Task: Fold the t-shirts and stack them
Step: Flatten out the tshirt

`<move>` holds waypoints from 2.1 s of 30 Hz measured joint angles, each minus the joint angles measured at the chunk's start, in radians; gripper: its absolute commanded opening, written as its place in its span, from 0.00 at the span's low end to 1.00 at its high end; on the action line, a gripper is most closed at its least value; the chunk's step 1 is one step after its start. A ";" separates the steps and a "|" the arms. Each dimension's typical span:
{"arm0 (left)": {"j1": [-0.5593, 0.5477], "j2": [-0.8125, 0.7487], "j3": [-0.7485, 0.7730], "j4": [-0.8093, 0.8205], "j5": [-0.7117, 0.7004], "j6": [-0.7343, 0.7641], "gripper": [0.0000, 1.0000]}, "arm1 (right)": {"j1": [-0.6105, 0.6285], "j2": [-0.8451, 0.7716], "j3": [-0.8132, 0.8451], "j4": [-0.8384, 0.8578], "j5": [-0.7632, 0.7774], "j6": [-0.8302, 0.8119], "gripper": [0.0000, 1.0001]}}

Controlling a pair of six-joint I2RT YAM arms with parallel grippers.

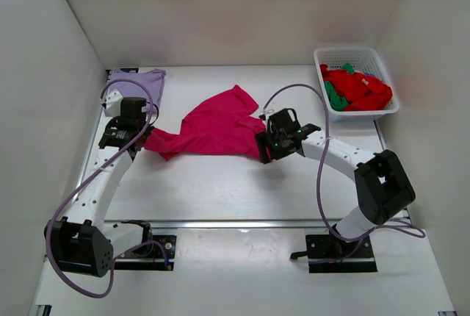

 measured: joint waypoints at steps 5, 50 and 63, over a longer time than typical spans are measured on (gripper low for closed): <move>0.003 -0.003 -0.009 -0.001 0.004 0.000 0.00 | 0.072 0.031 -0.034 0.106 0.038 0.014 0.65; 0.005 0.003 -0.008 -0.001 0.017 0.026 0.00 | -0.312 0.016 0.222 -0.232 -0.531 -0.107 0.00; 0.042 0.027 0.066 0.011 0.024 0.048 0.00 | -0.247 -0.083 0.294 -0.378 -0.440 -0.069 0.00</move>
